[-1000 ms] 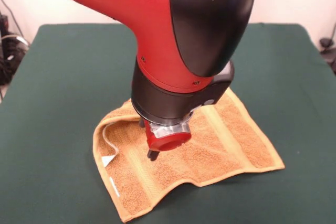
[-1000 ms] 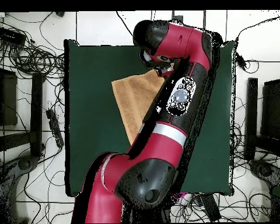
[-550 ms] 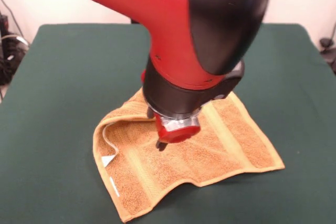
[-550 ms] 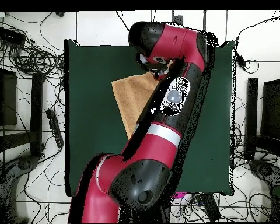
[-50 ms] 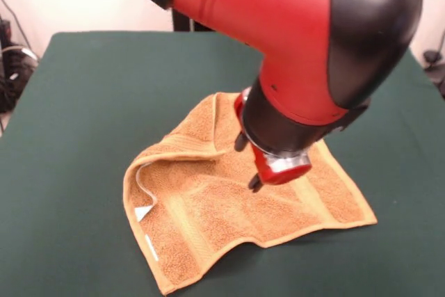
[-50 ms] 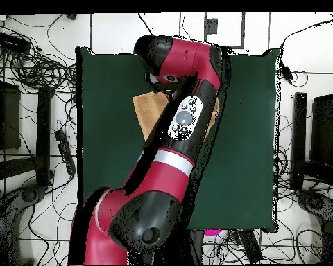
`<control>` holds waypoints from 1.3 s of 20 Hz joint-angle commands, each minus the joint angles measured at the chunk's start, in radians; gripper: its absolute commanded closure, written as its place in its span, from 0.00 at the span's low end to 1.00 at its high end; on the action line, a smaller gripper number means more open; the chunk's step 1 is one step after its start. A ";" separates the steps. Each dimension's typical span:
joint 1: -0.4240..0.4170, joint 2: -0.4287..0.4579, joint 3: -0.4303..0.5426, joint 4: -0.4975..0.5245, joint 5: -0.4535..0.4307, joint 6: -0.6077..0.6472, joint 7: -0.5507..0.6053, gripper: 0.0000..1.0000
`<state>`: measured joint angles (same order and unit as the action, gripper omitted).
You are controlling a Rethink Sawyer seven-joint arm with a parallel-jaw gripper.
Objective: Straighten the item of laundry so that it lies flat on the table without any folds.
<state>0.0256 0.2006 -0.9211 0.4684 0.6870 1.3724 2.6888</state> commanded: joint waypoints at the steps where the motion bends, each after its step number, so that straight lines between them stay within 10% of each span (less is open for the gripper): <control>1: 0.037 0.059 0.129 0.163 -0.062 -0.062 0.110 0.00; 26: 0.036 0.025 0.257 0.376 -0.225 -0.260 -0.020 0.00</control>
<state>0.0722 0.2078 -0.8505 0.7376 0.4950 1.2161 2.6888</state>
